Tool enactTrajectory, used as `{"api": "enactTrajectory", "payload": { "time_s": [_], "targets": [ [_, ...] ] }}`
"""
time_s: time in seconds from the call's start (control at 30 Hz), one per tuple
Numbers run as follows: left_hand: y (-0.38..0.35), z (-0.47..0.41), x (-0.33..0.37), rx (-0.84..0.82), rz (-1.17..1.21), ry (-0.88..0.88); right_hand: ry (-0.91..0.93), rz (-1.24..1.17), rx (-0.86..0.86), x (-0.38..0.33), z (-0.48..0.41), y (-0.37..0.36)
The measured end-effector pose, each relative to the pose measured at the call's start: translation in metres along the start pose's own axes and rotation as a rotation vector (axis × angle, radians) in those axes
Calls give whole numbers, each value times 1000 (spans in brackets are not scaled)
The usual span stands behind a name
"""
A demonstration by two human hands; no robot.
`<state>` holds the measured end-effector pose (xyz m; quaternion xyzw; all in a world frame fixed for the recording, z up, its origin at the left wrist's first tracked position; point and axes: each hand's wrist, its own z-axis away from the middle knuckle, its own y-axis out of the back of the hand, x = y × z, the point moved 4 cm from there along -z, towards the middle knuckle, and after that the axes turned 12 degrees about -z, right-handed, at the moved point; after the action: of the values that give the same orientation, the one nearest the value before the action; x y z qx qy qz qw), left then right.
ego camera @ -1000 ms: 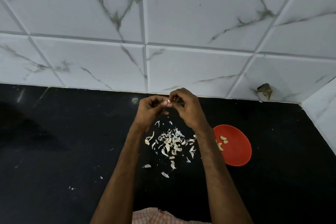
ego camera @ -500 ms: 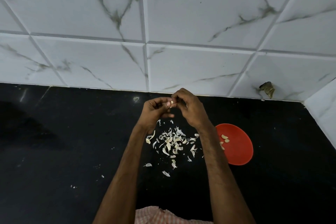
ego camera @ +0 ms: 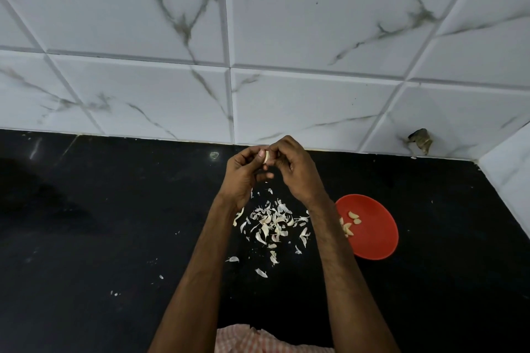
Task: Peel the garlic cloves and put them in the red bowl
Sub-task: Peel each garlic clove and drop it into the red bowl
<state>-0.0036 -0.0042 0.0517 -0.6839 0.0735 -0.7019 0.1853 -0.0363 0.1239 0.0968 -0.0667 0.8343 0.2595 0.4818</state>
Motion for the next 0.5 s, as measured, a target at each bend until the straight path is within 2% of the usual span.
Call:
{"api": "enactTrajectory", "payload": {
  "time_s": [0.5],
  "targets": [
    [3,-2,3,133,88,21,-101,-87,67,-1,2,-1]
  ]
}}
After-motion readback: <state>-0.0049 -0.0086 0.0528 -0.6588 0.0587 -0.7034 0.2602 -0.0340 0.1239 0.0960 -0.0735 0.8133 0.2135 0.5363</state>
